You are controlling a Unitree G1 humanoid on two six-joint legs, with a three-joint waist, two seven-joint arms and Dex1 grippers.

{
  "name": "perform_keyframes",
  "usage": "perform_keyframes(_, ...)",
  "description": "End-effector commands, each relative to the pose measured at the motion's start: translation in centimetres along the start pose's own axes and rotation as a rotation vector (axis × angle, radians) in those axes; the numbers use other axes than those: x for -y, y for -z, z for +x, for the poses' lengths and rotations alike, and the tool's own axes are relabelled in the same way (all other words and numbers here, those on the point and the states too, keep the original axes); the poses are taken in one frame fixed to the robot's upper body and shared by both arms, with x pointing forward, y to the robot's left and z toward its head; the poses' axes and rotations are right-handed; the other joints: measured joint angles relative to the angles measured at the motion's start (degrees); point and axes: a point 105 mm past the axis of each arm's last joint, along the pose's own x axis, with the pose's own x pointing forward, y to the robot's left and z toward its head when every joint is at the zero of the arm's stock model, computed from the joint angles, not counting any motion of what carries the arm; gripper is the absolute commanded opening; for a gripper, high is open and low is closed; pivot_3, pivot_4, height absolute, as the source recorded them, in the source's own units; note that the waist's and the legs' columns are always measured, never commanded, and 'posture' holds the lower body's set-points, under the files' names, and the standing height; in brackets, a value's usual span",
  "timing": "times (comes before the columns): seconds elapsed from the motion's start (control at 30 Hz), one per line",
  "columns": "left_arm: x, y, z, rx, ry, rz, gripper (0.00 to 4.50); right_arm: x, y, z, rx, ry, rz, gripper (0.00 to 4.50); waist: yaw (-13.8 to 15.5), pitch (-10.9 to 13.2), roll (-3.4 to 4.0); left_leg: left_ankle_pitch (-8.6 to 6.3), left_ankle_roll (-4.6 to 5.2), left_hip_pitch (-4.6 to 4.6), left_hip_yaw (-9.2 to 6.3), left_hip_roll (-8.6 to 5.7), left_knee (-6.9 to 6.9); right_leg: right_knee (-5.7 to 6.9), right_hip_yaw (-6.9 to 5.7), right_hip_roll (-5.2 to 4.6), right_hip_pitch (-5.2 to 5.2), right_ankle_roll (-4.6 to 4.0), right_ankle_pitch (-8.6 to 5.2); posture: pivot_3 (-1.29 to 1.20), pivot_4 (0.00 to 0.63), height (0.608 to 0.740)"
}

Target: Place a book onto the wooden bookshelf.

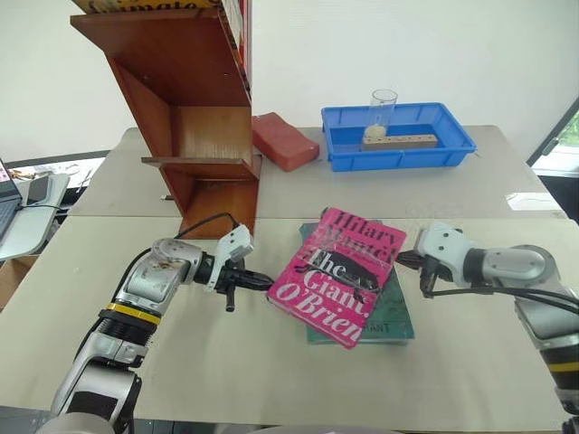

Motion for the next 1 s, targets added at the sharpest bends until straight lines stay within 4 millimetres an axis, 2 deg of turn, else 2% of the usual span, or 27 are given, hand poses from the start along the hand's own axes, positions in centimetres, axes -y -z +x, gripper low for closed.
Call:
perform_keyframes(0.03,1.1,-1.1,0.3,0.042,0.021,0.013,0.0,0.8,-1.4,0.1,0.043,0.006,-0.048,0.04,0.0,0.0,0.0,0.0,0.0,-0.01,-0.01,0.0,0.0,0.01,0.0,0.0,0.03,0.0,0.0,0.0,0.15,0.637)
perform_keyframes(0.13,1.0,-1.4,-0.3,0.071,-0.003,-0.008,0.0,1.6,-1.3,-0.5,0.028,0.024,-0.072,0.04,0.02,0.0,0.0,0.0,0.0,-0.01,-0.04,0.0,0.0,0.01,0.0,0.0,0.03,0.0,0.0,0.0,0.15,0.637)
perform_keyframes(0.27,-1.1,-3.3,-3.3,0.21,-0.121,-0.104,0.0,3.4,-1.3,-2.5,0.011,0.082,-0.088,0.04,-0.04,0.01,0.01,0.0,0.0,-0.02,-0.04,0.0,-0.01,0.01,0.0,0.0,0.0,0.0,0.0,0.0,0.15,0.637)
perform_keyframes(0.37,-1.9,-3.7,-4.7,0.275,-0.141,-0.221,0.9,3.9,-1.1,-3.3,-0.004,0.097,-0.093,0.0,-0.22,0.01,0.01,0.0,0.0,-0.01,-0.04,0.0,-0.02,0.0,-0.01,0.0,0.0,0.0,0.0,0.0,0.15,0.637)
perform_keyframes(0.47,-2.4,-3.3,-4.6,0.303,-0.117,-0.373,2.35,3.7,-0.6,-3.2,-0.021,0.086,-0.092,0.0,-0.36,0.01,0.01,-0.01,0.01,0.07,-0.04,0.0,-0.06,-0.01,-0.01,0.01,0.04,0.01,0.0,0.0,0.15,0.637)
perform_keyframes(0.6,-1.8,-3.5,-3.0,0.351,0.002,-0.592,4.27,2.9,-0.4,-2.5,-0.029,0.053,-0.104,0.0,-0.34,0.01,0.02,-0.01,0.01,0.02,-0.05,-0.01,-0.03,0.01,-0.02,0.0,0.01,0.0,0.0,0.0,0.15,0.637)
perform_keyframes(0.63,-1.6,-3.2,-2.2,0.345,0.025,-0.648,4.42,2.7,-0.4,-2.3,-0.031,0.043,-0.105,0.0,-0.35,0.01,0.01,0.0,0.01,0.0,-0.06,-0.01,-0.03,0.01,-0.03,0.0,0.01,0.0,0.0,0.0,0.15,0.637)
perform_keyframes(0.73,-1.4,-2.2,-0.2,0.306,0.043,-0.752,4.42,1.9,-0.1,-1.8,-0.053,0.008,-0.119,0.0,-0.39,0.01,0.01,-0.01,0.01,0.01,-0.07,-0.02,-0.03,0.01,-0.02,0.0,0.03,0.0,0.0,0.0,0.15,0.637)
perform_keyframes(0.87,-1.7,-2.6,1.1,0.358,0.06,-0.831,4.42,0.5,0.2,-1.0,-0.064,-0.048,-0.129,0.0,-0.44,0.02,0.0,0.0,0.0,-0.01,-0.1,-0.03,-0.03,0.0,-0.02,0.0,0.04,0.0,0.0,0.0,0.15,0.637)
perform_keyframes(1.0,-1.9,-2.7,2.4,0.373,0.06,-0.85,4.42,-1.1,-0.8,0.5,-0.005,-0.097,-0.095,0.0,-0.5,0.02,0.0,0.0,0.0,0.07,-0.13,-0.03,-0.05,0.0,-0.02,0.02,0.11,0.0,0.0,0.0,0.15,0.637)
